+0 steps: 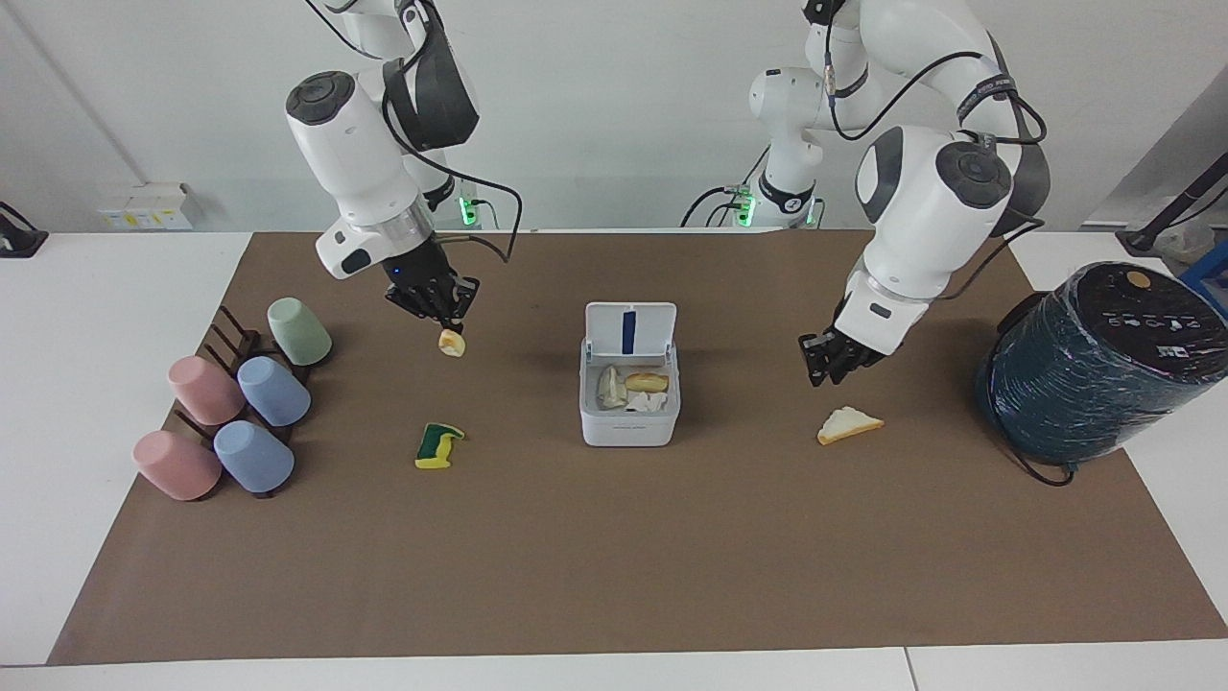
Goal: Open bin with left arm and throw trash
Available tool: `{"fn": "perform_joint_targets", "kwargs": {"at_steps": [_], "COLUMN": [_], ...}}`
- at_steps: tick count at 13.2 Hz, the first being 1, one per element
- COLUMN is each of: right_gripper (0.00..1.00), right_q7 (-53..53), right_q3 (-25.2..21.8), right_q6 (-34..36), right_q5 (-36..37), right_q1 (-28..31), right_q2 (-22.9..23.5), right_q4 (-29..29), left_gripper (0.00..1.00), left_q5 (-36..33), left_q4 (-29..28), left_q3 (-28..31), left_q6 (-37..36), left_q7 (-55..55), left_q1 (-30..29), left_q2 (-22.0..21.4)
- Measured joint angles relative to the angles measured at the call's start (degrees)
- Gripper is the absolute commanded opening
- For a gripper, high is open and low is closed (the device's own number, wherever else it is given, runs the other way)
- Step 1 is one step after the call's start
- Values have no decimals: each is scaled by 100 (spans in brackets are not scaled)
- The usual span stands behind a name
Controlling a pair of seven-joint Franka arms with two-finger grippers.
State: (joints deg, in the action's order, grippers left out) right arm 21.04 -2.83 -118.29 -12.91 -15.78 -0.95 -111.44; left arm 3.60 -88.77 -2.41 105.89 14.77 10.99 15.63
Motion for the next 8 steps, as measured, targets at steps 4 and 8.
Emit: {"fn": "perform_joint_targets", "kwargs": {"at_steps": [4,8], "right_gripper": [0,0], "right_q7": [632,1250], "right_q3": [129,172], "right_q6": [-655,-1417], "right_q5": [-1155,-1752], "right_q1": [-307,-1011], "right_q2": [351,1106], "right_q4": [178,477], "left_gripper": [100,100], "left_q5": [-178,-199], "left_q4": [-873,-1614], "left_q3": [5,7], "left_q6": [1037,1842], "left_q7": [-731,-1249], "left_q1": [-222,-318], "left_q2": [-108,-161]}}
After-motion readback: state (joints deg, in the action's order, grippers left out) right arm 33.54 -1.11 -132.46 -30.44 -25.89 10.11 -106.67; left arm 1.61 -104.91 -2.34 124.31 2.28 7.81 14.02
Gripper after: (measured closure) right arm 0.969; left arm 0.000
